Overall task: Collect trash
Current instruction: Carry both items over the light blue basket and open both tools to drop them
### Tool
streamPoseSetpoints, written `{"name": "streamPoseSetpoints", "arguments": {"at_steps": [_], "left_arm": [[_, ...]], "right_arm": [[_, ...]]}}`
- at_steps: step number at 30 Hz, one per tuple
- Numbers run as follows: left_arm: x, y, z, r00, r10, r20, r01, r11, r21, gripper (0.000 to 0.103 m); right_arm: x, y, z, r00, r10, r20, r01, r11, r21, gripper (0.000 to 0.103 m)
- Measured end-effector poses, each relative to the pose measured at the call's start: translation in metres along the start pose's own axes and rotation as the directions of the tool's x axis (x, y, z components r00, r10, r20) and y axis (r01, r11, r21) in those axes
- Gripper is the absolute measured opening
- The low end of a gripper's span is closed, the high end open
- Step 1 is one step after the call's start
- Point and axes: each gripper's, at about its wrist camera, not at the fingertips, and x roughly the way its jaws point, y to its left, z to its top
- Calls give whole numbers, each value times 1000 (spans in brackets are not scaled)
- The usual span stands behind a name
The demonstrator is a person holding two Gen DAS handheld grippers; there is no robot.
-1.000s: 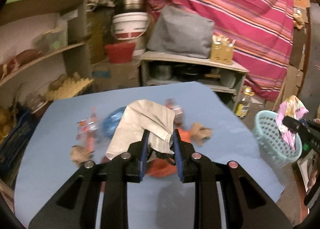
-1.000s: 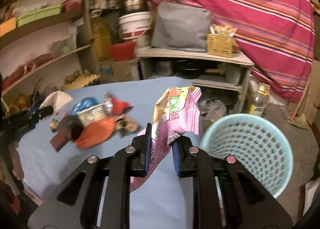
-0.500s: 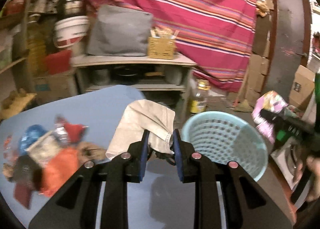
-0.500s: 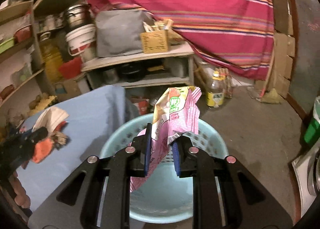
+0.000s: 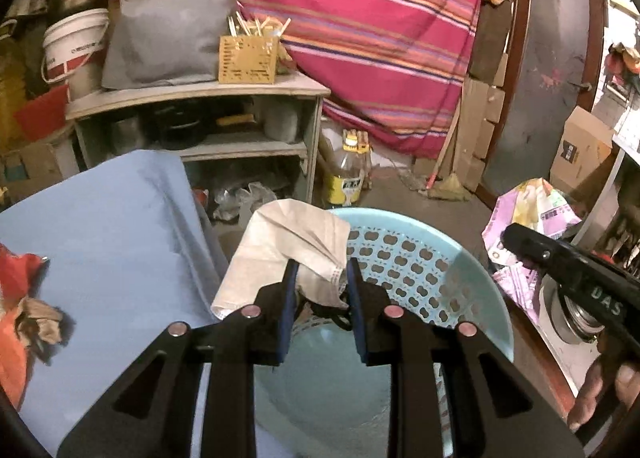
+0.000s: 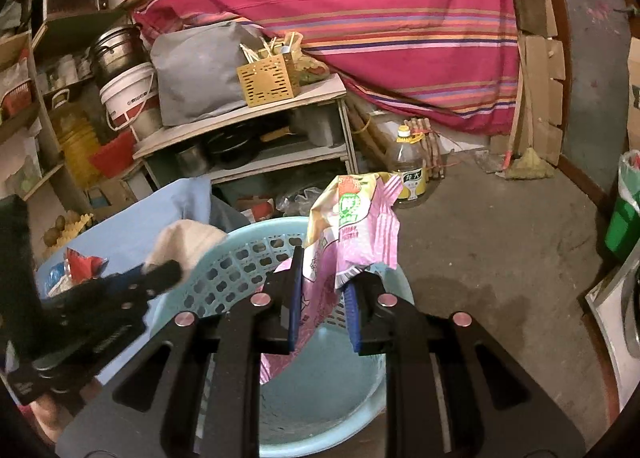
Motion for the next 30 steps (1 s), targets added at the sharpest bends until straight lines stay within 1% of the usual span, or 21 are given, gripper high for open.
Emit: {"name": "streamPoseSetpoints", "arguments": {"at_steps": [4,7,8,9,10,13,15,16,17,18,19,20,23,24,25,27,30], "left_arm": [[5,1,0,1000,5,-10,-5,1000,9,29],[4,4,0,1000,2,-15,-2,1000,-1,35],[2,6,1,1000,2,-17,-2,1000,-6,45],[0,7,1,1000,8,-16,-8,1000,-9,59],[-3,8,1,1000,17,-9,-17,1000,-11,63],[-14,11,1,999,52,8,-52,999,1,66],[-21,17,1,996,89,11,-89,996,-2,77],[-25,20,1,994,106,16,-106,994,-5,78],[-30,25,0,992,123,23,-123,992,-8,78],[-34,29,-1,991,132,24,-132,991,-10,80],[-37,34,-1,990,142,21,-141,990,-12,81],[-41,40,-1,987,157,16,-157,987,-19,81],[-49,54,-2,984,178,15,-178,984,-32,81],[-52,59,-3,982,190,15,-189,981,-35,81],[-54,61,-4,981,195,15,-195,980,-38,81],[-59,70,-6,978,207,11,-206,978,-44,81],[-71,80,-11,976,219,12,-218,975,-50,82]], "right_arm": [[14,4,-2,1000,-1,-29,1,1000,-1,19],[24,6,-4,999,-5,-44,5,1000,-7,20],[25,8,-4,999,-6,-47,6,1000,-6,20],[27,8,-5,999,-8,-48,7,1000,-6,20],[28,9,-4,999,-8,-48,7,1000,-5,20],[30,9,-4,999,-6,-49,5,1000,-6,22],[36,15,-5,998,-5,-63,4,1000,-15,22],[39,18,-5,997,-6,-73,4,1000,-20,22],[44,22,-7,996,-9,-90,6,1000,-29,26],[48,26,-7,994,-11,-106,7,999,-35,40],[54,30,-9,991,-19,-131,14,999,-41,49],[57,34,-11,989,-28,-142,22,999,-44,61],[65,41,-13,986,-45,-163,37,998,-56,68],[65,42,-14,985,-50,-164,40,997,-60,71],[64,43,-14,986,-52,-161,43,997,-61,73],[61,44,-14,988,-56,-147,48,997,-55,82],[55,50,-16,990,-60,-130,54,997,-52,88]]}}
